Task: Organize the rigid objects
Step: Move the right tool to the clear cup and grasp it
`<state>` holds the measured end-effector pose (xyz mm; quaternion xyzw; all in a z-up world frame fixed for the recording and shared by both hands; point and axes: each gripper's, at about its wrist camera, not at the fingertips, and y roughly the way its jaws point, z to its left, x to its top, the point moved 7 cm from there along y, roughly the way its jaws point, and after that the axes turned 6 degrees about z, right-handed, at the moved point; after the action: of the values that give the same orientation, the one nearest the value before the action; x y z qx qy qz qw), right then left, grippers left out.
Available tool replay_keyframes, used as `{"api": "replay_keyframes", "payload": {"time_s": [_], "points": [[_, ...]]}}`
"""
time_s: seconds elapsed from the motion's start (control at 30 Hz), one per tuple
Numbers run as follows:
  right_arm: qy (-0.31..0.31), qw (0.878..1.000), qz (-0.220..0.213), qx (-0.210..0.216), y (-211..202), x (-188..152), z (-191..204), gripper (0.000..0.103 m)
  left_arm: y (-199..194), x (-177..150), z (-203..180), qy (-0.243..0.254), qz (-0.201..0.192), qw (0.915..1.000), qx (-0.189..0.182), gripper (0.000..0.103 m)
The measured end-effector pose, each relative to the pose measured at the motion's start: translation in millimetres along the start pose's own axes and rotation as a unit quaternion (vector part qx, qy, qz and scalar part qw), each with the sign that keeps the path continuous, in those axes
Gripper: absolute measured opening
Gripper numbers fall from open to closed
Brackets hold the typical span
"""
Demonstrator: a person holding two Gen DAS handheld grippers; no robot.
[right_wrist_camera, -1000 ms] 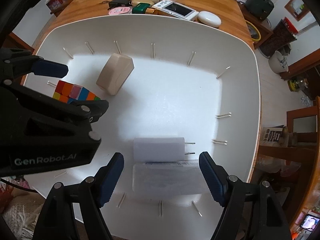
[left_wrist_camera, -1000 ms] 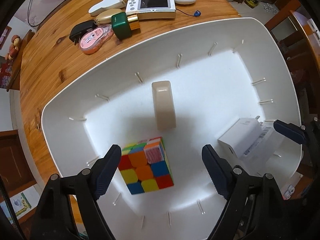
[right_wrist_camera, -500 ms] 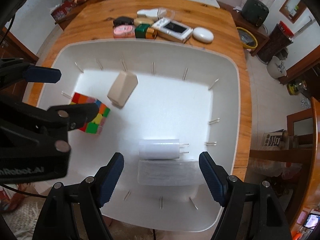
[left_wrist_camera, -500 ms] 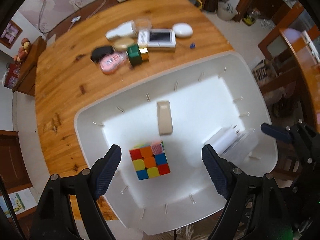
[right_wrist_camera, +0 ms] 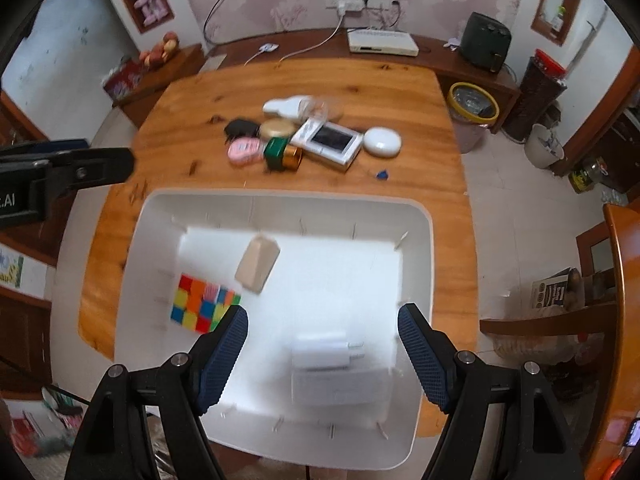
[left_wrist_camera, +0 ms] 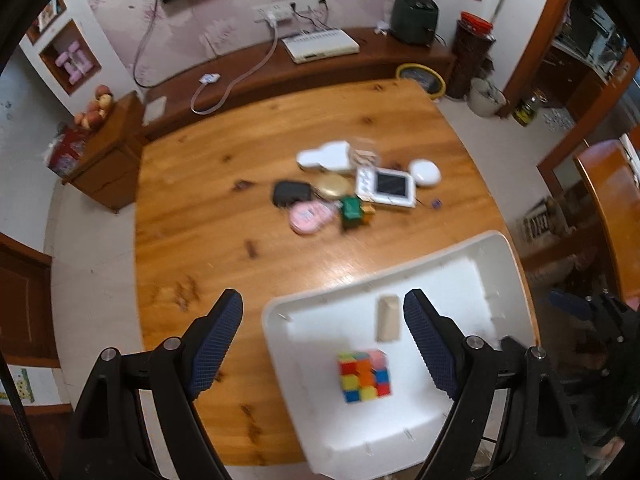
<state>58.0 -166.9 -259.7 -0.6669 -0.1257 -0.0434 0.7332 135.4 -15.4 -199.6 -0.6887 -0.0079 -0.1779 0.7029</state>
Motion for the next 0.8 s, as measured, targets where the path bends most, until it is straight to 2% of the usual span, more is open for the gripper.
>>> {"api": "replay_keyframes", "payload": {"time_s": [0.27,0.47,0.67,0.8], "points": [[0.047,0.999,-0.013,0.01,-11,49,-20,0.078,4,41,28,0.04,-0.02,0.998,0.044,0.085],[0.092,0.995,-0.009,0.024,-8,102,-28,0.078,44,75,28,0.126,-0.004,0.9898,0.066,0.085],[0.13,0.991,0.013,0.042,21,166,-30,0.078,87,114,25,0.182,0.019,0.9825,0.032,0.085],[0.16,0.985,0.046,0.054,62,209,-29,0.078,114,134,19,0.206,0.031,0.9781,-0.004,0.085]]}}
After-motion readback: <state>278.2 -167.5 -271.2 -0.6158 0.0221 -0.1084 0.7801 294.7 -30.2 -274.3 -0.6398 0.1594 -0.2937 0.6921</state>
